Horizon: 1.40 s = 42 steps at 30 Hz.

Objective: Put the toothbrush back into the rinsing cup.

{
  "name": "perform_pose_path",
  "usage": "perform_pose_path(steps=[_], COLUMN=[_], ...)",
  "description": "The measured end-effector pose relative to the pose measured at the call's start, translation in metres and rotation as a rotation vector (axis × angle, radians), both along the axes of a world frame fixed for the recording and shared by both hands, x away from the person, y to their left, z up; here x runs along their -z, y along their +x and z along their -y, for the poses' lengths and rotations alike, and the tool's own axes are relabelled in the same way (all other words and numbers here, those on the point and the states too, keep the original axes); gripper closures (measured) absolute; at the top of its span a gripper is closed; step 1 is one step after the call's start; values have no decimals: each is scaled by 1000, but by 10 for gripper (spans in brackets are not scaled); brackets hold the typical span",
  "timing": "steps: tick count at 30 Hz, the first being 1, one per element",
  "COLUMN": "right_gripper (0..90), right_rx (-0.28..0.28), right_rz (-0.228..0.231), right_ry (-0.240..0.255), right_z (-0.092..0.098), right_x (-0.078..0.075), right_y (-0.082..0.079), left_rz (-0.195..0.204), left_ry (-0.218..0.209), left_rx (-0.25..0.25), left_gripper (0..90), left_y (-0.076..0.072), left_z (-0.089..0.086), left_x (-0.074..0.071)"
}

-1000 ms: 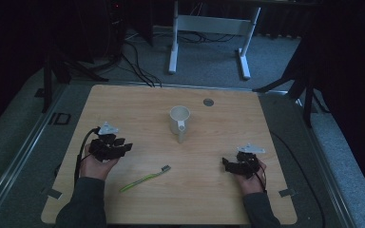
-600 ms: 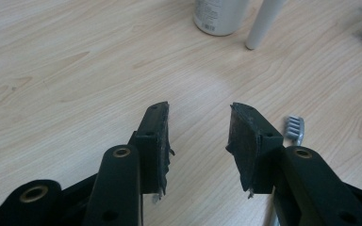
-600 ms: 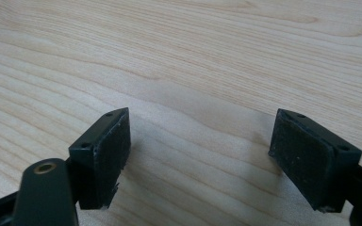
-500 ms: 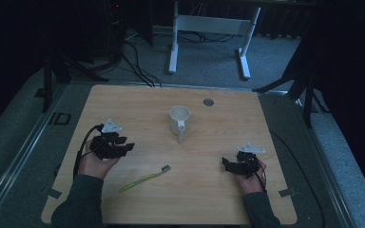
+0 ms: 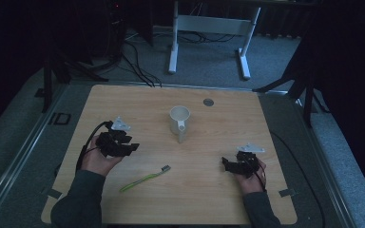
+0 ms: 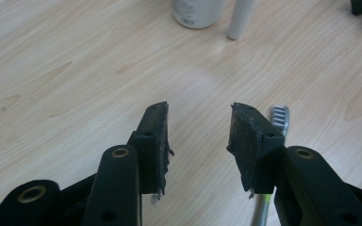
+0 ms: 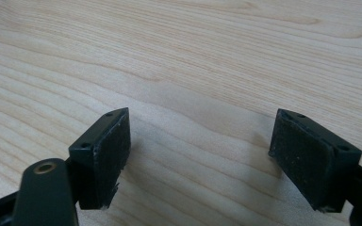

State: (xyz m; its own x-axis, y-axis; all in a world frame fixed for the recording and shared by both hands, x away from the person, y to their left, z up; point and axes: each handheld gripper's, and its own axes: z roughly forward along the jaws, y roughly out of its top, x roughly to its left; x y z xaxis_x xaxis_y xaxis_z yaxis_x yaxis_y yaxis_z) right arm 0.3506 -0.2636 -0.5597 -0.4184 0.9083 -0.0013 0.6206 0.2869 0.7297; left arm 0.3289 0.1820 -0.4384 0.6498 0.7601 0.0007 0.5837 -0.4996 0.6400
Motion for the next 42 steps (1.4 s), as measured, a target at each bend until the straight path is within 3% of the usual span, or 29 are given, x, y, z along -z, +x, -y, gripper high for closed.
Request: perform_pose_path(steps=[14,42], right_gripper=[206,206], right_rx=[-1,-4], right_rz=[0,0], right_ry=[-1,-3], right_z=[0,0], right_x=[0,0], right_y=[1,1], left_rz=[-52,-166], left_ry=[55,182], left_rx=[64,161], left_gripper=[576,584], left_y=[1,4], left_z=[18,50], left_x=[3,25])
